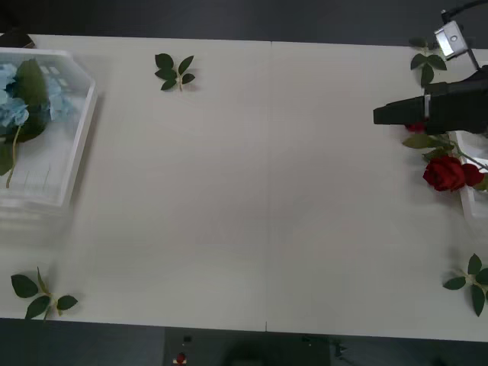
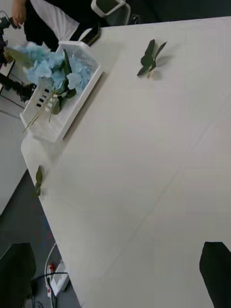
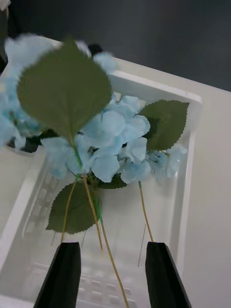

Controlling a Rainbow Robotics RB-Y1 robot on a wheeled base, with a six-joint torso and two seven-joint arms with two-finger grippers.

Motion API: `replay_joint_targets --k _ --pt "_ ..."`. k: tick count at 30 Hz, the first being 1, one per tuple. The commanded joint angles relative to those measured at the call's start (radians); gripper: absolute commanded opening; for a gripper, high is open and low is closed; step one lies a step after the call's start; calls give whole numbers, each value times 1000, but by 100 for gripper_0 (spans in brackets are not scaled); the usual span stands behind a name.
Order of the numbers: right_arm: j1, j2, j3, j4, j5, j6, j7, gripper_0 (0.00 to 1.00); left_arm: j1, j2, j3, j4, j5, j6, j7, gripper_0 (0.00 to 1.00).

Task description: Put the red flowers into the right box and the blue flowers into the left box

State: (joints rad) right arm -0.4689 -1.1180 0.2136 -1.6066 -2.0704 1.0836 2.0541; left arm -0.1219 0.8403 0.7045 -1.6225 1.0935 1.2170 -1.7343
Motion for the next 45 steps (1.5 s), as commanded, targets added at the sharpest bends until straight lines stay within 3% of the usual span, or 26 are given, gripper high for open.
replay_joint_targets --k 1,7,11,20,30,38,45 --pt "50 -140 -7 -131 -100 -16 1 100 13 26 -26 -34 31 -24 -40 100" --pt "174 -306 -16 -308 -264 -137 133 100 24 42 -142 -145 195 -24 -100 100" --pt "239 -330 -54 -343 -320 -156 259 100 34 60 -230 -237 275 -62 -102 100" --pt "397 -318 -195 -380 -409 -131 498 100 51 238 -576 -517 456 -373 -108 100" --pt "437 -315 -232 -395 -471 -131 646 100 50 339 -882 -803 345 -688 -168 100" --pt "437 -310 -232 -391 -476 -133 643 100 13 299 -1005 -852 424 -764 -280 100" --pt "437 -303 -232 -386 -476 -131 637 100 -15 298 -1002 -752 646 -760 -329 100"
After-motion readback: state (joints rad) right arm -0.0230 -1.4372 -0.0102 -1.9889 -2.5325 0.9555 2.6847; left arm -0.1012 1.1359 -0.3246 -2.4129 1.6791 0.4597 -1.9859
